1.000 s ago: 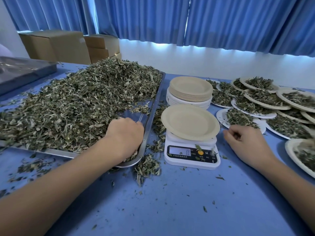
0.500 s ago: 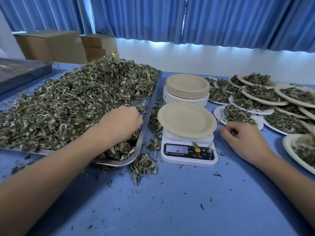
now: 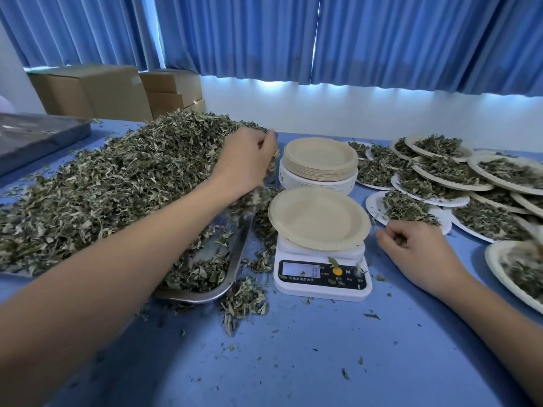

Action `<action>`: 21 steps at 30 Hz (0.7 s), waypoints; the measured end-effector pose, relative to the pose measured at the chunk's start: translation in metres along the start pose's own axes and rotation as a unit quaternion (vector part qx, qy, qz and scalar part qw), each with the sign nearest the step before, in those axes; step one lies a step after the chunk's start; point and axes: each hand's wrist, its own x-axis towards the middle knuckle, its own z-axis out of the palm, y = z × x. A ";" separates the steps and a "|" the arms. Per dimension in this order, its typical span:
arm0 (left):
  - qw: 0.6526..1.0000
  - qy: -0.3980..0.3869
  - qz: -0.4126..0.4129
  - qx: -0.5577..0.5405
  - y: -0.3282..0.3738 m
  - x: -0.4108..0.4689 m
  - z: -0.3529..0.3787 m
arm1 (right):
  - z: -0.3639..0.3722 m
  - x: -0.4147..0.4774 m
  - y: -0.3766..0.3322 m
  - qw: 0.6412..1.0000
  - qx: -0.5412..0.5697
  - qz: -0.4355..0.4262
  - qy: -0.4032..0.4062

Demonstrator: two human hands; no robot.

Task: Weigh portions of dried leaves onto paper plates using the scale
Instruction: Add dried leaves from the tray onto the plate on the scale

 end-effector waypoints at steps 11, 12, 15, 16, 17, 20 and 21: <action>0.988 -0.097 -0.003 -0.124 0.056 0.001 0.079 | -0.003 -0.001 0.001 1.000 0.025 0.008 -0.008; 0.988 -0.123 0.021 -0.095 0.050 -0.001 0.078 | -0.003 0.000 0.001 1.000 0.025 0.007 -0.009; 0.972 -0.209 0.103 -0.021 0.032 -0.004 0.066 | -0.003 0.000 0.001 1.000 0.025 0.007 -0.011; 0.960 -0.250 0.123 -0.015 0.026 -0.005 0.059 | -0.003 0.000 0.000 1.000 0.026 0.007 -0.011; 0.949 -0.282 0.137 -0.019 0.020 -0.007 0.053 | -0.003 0.000 0.000 1.000 0.025 0.006 -0.011; 0.948 -0.286 0.125 -0.068 0.006 -0.015 0.033 | -0.004 0.001 0.000 1.000 0.026 0.003 -0.014; 0.953 -0.272 0.102 -0.086 0.003 -0.017 0.025 | -0.004 0.000 -0.001 1.000 0.025 0.004 -0.015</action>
